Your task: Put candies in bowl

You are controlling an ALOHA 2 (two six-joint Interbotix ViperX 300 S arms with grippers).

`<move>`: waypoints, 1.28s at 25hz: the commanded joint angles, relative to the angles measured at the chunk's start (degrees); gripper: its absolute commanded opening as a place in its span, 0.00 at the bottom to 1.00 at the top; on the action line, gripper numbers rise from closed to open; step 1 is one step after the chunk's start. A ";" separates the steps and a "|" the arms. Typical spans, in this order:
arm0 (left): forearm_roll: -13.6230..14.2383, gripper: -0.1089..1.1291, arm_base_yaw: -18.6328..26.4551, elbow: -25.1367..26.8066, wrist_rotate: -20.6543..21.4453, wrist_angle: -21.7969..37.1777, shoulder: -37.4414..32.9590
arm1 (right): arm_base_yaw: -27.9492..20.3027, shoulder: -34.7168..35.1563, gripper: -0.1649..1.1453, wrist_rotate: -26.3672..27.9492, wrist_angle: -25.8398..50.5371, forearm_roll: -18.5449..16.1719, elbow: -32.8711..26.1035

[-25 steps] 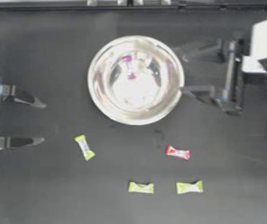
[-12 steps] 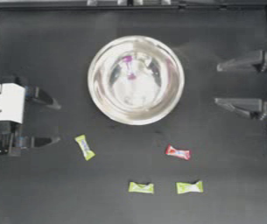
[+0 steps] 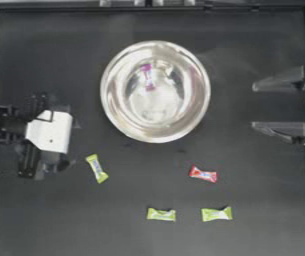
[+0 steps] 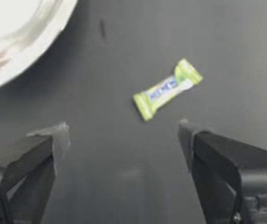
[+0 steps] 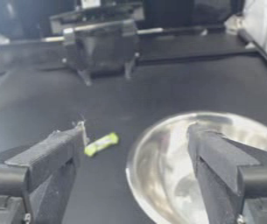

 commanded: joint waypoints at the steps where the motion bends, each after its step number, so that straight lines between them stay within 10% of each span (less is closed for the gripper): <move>1: 0.00 0.92 -0.79 -2.46 1.76 -0.09 3.43 | -0.09 0.09 0.87 0.00 -0.88 0.35 -0.44; 32: -3.08 0.91 -3.78 -10.99 6.86 2.81 23.99 | -0.09 0.88 0.87 0.00 -3.78 2.90 0.00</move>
